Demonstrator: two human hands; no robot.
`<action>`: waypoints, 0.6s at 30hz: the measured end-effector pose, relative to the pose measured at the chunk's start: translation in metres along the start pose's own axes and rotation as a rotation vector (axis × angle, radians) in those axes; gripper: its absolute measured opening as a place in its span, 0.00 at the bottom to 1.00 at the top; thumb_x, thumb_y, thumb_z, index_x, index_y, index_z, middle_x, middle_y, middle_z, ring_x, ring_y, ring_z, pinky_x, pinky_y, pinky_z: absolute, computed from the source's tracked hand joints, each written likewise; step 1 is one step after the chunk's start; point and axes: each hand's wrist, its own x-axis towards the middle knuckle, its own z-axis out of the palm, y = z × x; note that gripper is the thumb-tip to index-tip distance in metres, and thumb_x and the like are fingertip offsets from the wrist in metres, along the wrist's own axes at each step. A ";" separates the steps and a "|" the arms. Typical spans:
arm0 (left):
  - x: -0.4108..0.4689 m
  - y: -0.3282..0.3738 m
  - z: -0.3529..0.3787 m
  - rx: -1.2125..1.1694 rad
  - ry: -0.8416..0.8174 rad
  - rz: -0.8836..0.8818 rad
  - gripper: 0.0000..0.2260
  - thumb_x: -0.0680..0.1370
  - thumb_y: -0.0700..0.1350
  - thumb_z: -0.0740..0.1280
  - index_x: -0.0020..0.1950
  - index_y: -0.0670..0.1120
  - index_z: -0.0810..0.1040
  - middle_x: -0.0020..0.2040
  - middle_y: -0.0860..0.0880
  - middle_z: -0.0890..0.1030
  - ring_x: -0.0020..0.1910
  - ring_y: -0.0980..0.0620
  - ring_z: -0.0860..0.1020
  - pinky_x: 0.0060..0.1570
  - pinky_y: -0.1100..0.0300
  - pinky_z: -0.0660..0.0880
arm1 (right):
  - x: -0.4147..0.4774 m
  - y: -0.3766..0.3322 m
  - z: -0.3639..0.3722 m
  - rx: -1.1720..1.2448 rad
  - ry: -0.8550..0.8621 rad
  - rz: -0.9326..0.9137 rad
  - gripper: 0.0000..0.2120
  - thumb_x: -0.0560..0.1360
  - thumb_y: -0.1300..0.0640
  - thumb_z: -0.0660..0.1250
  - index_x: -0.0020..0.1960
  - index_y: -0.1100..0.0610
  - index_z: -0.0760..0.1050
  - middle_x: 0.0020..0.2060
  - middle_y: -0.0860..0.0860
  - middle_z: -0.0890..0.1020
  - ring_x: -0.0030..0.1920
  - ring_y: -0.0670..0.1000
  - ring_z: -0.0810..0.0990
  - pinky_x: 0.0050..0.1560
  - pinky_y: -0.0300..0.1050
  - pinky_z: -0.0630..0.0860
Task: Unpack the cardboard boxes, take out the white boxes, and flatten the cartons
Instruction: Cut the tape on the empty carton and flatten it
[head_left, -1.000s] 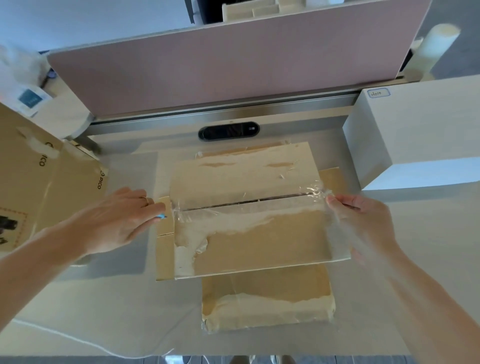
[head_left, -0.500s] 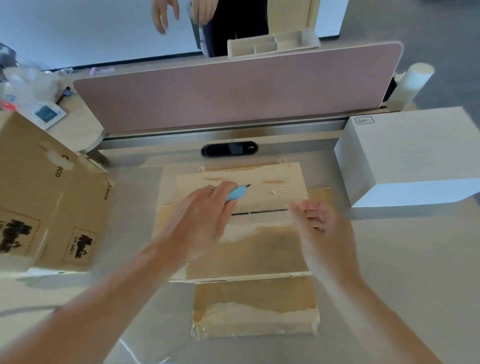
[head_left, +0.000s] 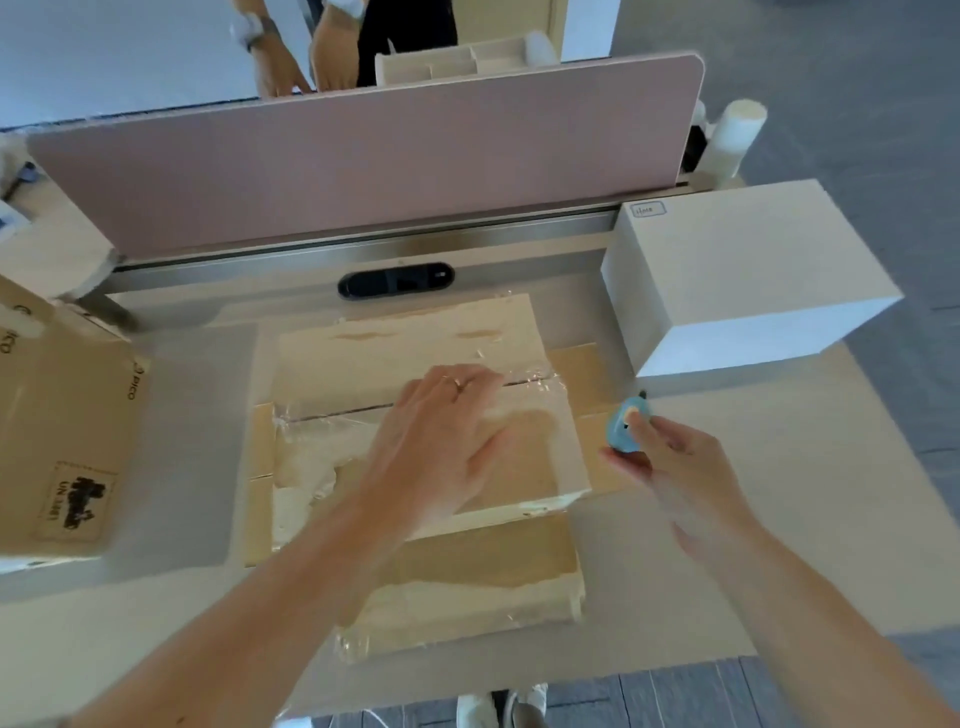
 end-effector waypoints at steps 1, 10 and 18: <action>-0.002 -0.010 0.001 0.025 -0.029 -0.043 0.28 0.79 0.64 0.61 0.75 0.51 0.69 0.73 0.53 0.72 0.71 0.49 0.69 0.71 0.51 0.65 | 0.002 0.014 -0.017 -0.064 0.010 0.029 0.10 0.82 0.54 0.68 0.56 0.59 0.83 0.43 0.52 0.89 0.44 0.52 0.89 0.53 0.43 0.83; -0.006 -0.031 0.014 0.139 -0.150 -0.011 0.55 0.58 0.81 0.68 0.77 0.52 0.61 0.70 0.53 0.66 0.68 0.50 0.66 0.70 0.50 0.64 | -0.010 0.133 -0.079 -0.485 0.083 0.213 0.06 0.79 0.58 0.72 0.52 0.61 0.78 0.46 0.59 0.86 0.37 0.58 0.88 0.38 0.51 0.84; -0.009 -0.030 0.011 0.173 -0.186 0.023 0.56 0.58 0.78 0.72 0.78 0.52 0.59 0.72 0.52 0.64 0.69 0.49 0.64 0.71 0.48 0.65 | -0.016 0.159 -0.094 -0.913 0.223 -0.053 0.06 0.77 0.53 0.76 0.46 0.54 0.82 0.36 0.46 0.84 0.36 0.47 0.85 0.38 0.41 0.75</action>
